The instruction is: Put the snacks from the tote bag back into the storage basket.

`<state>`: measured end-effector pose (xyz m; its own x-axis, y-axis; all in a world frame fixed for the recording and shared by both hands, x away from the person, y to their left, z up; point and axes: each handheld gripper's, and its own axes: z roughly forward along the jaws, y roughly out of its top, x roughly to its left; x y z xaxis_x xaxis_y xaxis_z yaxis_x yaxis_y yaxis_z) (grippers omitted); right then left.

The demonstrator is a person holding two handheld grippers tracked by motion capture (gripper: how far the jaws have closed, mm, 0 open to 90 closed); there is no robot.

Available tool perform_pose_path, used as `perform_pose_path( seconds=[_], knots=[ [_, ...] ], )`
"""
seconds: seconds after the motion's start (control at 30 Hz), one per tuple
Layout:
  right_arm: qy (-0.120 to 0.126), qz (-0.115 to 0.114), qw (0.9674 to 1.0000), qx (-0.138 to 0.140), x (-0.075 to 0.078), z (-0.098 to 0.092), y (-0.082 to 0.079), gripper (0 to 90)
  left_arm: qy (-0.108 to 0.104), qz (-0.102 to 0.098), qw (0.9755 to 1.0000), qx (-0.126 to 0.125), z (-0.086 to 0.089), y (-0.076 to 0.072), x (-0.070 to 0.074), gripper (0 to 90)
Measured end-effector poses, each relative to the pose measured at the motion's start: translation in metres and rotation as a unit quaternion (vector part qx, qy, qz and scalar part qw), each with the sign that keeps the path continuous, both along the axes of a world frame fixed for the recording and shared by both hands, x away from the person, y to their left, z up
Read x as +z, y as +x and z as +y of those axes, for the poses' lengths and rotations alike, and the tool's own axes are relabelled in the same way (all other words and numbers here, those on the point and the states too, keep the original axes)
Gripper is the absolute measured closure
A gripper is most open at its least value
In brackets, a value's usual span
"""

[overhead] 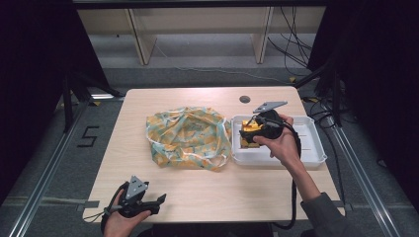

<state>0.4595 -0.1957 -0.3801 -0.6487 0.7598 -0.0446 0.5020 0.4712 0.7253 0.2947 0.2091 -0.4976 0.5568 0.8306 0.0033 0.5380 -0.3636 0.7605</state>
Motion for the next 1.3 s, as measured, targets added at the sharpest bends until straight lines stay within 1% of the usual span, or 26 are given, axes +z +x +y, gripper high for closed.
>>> perform_pose_path(
  seconds=[0.07,0.17,0.2,0.23,0.27,0.3,0.33,0.4,0.5,0.53,0.57,0.6,0.63,0.67,0.7,0.73,0.77,0.8,0.83,0.9,0.97,1.0,1.13,1.17,1.2,1.3],
  knots=[
    [0.007,0.004,0.9999,-0.006,-0.004,0.0,-0.001,20.3,-0.012,-0.001,0.9999,0.008,-0.001,0.0,-0.001,23.3],
    [0.012,0.002,0.9999,-0.009,-0.01,-0.001,-0.002,20.3,-0.008,0.0,1.0,0.004,-0.001,0.0,-0.001,23.3],
    [0.009,0.012,0.9998,-0.012,-0.011,-0.001,-0.003,20.3,-0.004,-0.004,1.0,0.001,0.0,0.0,-0.001,23.3],
    [0.01,0.004,0.9999,-0.012,-0.013,-0.001,-0.003,20.3,-0.004,-0.001,1.0,0.007,-0.001,0.0,-0.001,23.3],
    [0.004,0.009,0.9999,-0.008,-0.014,-0.002,-0.003,20.3,-0.01,-0.004,0.9999,0.006,-0.001,0.0,-0.002,23.3],
    [0.008,0.001,0.9999,-0.01,-0.016,-0.001,-0.002,20.3,-0.007,-0.003,1.0,0.004,-0.001,0.0,-0.002,23.3],
    [0.005,0.011,0.9999,-0.011,-0.016,-0.001,-0.004,20.3,-0.015,-0.001,0.9998,0.013,-0.002,-0.001,-0.003,23.3],
    [0.01,0.005,0.9998,-0.016,-0.018,-0.002,-0.004,20.3,0.001,-0.002,1.0,-0.001,0.001,0.0,-0.001,23.3],
    [0.008,0.001,0.9999,-0.015,-0.021,-0.002,-0.005,20.3,-0.002,0.004,1.0,0.002,-0.001,0.0,-0.001,23.2],
    [0.008,0.005,0.9997,-0.021,-0.021,-0.001,-0.005,20.3,0.013,0.003,0.9999,-0.01,0.001,0.0,-0.001,23.2],
    [0.008,0.009,0.9997,-0.02,-0.022,-0.001,-0.006,20.3,-0.005,0.0,1.0,0.004,-0.003,-0.001,-0.002,23.1],
    [0.006,0.002,0.9998,-0.02,-0.024,-0.001,-0.005,20.3,-0.009,0.001,0.9999,0.006,-0.004,-0.001,-0.003,23.2],
    [0.007,0.012,0.9997,-0.021,-0.024,0.0,-0.006,20.3,0.002,0.003,1.0,-0.005,-0.002,-0.001,-0.002,23.2],
    [0.004,0.0,0.9998,-0.02,-0.026,0.0,-0.006,20.3,0.013,0.007,0.9998,-0.013,0.0,-0.001,-0.001,23.1],
    [0.009,0.021,0.9994,-0.024,-0.025,0.001,-0.007,20.3,0.01,0.004,0.9999,-0.011,-0.001,-0.001,-0.001,23.1],
    [0.007,0.021,0.9995,-0.024,-0.026,0.001,-0.007,20.3,-0.008,-0.002,1.0,-0.001,-0.004,-0.001,-0.003,23.0],
    [0.009,0.012,0.9995,-0.027,-0.029,0.001,-0.006,20.3,-0.006,-0.001,1.0,-0.002,-0.004,-0.001,-0.003,23.0],
    [0.0,0.013,0.9997,-0.022,-0.03,0.0,-0.006,20.3,0.0,0.001,1.0,-0.007,-0.003,-0.001,-0.002,23.0],
    [0.001,0.014,0.9997,-0.021,-0.031,0.0,-0.005,20.3,0.015,0.005,0.9997,-0.017,-0.001,-0.001,-0.001,23.0],
    [0.002,0.022,0.9994,-0.025,-0.033,0.001,-0.005,20.3,0.015,0.004,0.9998,-0.016,-0.001,-0.001,0.0,22.9],
    [0.004,0.014,0.9997,-0.02,-0.037,0.002,-0.004,20.3,0.013,0.005,0.9998,-0.015,-0.001,-0.001,0.0,23.0],
    [0.0,0.024,0.9993,-0.027,-0.036,0.003,-0.005,20.3,0.013,0.004,0.9998,-0.015,-0.001,-0.001,0.0,22.9],
    [-0.003,0.026,0.9995,-0.017,-0.04,0.004,-0.004,20.3,0.01,0.009,0.9998,-0.013,-0.002,-0.001,-0.001,22.9],
    [0.008,0.024,0.9994,-0.024,-0.042,0.006,-0.004,20.3,0.016,0.007,0.9997,-0.017,-0.002,-0.001,0.0,22.9],
    [-0.006,0.02,0.9997,-0.009,-0.043,0.004,-0.002,20.3,0.015,0.004,0.9997,-0.018,-0.002,-0.001,-0.001,22.9],
    [-0.001,0.031,0.9993,-0.02,-0.044,0.005,-0.003,20.3,0.013,0.006,0.9997,-0.018,-0.002,-0.001,-0.001,22.9]
  ],
)
